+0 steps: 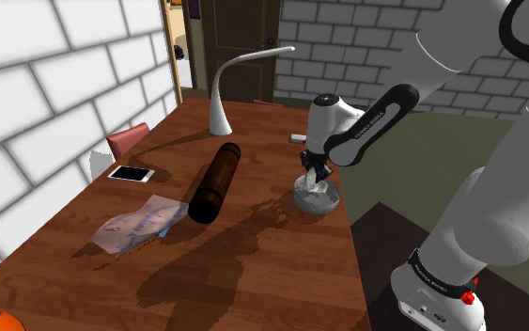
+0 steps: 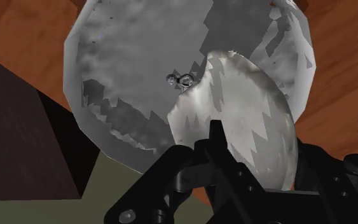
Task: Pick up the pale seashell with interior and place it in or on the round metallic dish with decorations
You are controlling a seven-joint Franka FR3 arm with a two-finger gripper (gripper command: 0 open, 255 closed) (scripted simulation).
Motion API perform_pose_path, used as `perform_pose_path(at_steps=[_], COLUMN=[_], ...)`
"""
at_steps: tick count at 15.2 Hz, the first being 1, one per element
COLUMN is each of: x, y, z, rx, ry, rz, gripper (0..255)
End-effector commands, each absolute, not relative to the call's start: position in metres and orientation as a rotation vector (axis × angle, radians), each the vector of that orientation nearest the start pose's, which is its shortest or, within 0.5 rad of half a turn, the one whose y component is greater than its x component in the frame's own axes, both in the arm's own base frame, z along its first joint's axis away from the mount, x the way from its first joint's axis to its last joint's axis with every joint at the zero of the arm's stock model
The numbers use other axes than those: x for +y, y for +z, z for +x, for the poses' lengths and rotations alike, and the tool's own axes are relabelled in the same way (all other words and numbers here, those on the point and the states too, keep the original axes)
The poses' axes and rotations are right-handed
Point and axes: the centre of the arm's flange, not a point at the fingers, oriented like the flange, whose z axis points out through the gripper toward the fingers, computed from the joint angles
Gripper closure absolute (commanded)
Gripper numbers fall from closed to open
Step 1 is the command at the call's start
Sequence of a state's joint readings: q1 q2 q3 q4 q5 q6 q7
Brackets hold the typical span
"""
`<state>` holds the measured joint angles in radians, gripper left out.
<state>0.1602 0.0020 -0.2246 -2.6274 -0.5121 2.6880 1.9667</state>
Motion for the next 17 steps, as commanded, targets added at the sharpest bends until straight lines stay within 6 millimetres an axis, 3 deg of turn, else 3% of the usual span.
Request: perform_pose_path(at_steps=[1,2,7,11,17], x=[-0.011,-0.011,-0.011,0.000,0.000], y=[0.246,0.246,0.246,0.295,0.295], z=[0.431,0.432,0.431,0.427,0.427], rx=[2.278,2.278,2.278,2.278,2.278], ry=[-0.351,-0.351,-0.351,-0.351,-0.351], rz=[-2.279,-2.279,-2.279,-2.279,-2.279], gripper=[255,0,0,0,0])
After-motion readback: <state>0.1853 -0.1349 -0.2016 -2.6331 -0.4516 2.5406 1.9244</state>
